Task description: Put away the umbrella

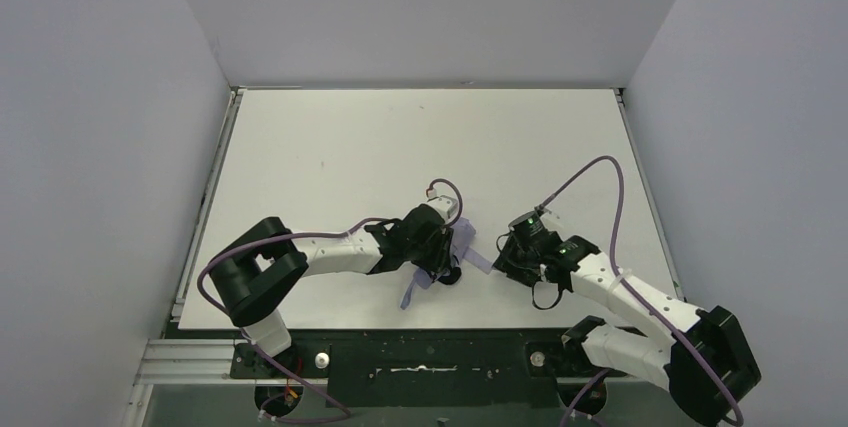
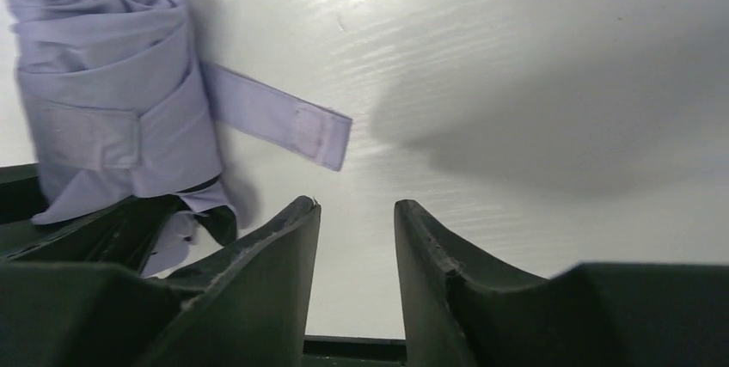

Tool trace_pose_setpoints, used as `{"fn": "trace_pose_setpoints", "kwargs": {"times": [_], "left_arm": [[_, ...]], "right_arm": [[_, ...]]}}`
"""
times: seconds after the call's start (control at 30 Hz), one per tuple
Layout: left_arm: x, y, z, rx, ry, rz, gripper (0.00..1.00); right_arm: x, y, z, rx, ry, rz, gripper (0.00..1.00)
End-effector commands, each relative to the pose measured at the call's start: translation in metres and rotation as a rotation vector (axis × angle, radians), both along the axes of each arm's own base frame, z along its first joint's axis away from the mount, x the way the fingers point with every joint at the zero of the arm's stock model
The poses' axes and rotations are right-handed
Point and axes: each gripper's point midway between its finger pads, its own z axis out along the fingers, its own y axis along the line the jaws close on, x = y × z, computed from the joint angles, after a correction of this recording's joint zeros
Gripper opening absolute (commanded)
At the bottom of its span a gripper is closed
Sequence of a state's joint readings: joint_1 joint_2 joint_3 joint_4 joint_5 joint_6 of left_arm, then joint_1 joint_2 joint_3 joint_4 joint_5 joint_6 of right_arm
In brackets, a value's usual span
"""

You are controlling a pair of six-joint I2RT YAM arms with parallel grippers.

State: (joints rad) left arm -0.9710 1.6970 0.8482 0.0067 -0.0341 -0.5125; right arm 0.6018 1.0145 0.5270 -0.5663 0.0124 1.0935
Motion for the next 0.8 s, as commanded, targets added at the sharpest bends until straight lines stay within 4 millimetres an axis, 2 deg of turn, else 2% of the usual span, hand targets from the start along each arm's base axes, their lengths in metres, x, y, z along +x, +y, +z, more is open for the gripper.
{"fn": "trace_pose_setpoints", "kwargs": {"times": [0.0,0.1,0.23,0.4,0.6,0.77], "left_arm": [[-0.017,0.055,-0.045,0.273,0.064,0.033,0.01],[-0.018,0.053,-0.045,0.267,0.062,0.031,0.01],[-0.020,0.050,-0.046,0.270,0.057,0.028,0.01],[-0.023,0.049,-0.048,0.269,0.056,0.049,0.01],[-0.025,0.048,-0.053,0.249,0.059,0.067,0.00],[-0.031,0.047,-0.056,0.229,0.067,0.061,0.01]], "right_arm": [[0.018,0.001,0.015,-0.030,-0.037,-0.035,0.42],[0.026,0.007,0.020,-0.027,-0.034,-0.039,0.47],[0.034,0.013,0.020,-0.047,0.002,-0.062,0.48],[0.030,0.014,0.014,-0.143,0.061,-0.068,0.48],[0.023,0.021,0.005,-0.176,0.086,-0.074,0.49],[0.025,0.022,-0.002,-0.204,0.106,-0.074,0.49]]}}
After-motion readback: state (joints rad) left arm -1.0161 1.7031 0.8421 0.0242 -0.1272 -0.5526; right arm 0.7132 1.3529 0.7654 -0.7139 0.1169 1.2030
